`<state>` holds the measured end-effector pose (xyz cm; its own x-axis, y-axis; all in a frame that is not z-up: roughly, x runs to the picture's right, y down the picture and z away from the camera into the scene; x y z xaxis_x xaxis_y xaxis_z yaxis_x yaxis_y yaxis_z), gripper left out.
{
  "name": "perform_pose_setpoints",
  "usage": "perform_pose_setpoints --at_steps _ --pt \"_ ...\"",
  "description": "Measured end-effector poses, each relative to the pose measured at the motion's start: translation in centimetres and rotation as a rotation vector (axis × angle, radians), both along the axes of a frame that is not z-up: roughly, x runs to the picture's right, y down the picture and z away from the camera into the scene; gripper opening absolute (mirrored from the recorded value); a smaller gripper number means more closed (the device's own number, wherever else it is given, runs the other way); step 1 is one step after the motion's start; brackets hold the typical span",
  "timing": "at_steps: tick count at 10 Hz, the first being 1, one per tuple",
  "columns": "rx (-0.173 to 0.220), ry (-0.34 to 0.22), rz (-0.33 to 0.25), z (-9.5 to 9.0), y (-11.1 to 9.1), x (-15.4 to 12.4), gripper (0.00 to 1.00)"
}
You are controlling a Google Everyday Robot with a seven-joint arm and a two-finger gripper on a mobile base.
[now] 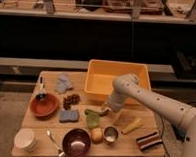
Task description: Place pepper in paper cup
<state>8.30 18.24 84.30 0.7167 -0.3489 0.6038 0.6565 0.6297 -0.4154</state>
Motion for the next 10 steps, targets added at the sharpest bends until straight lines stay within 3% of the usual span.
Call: perform_pose_setpoints --at_steps 5,10 --pt "0.065 0.004 -0.009 0.3 0.1 -2.2 0.60" --pt "0.081 0.034 0.019 1.2 -1.3 -3.0 0.60"
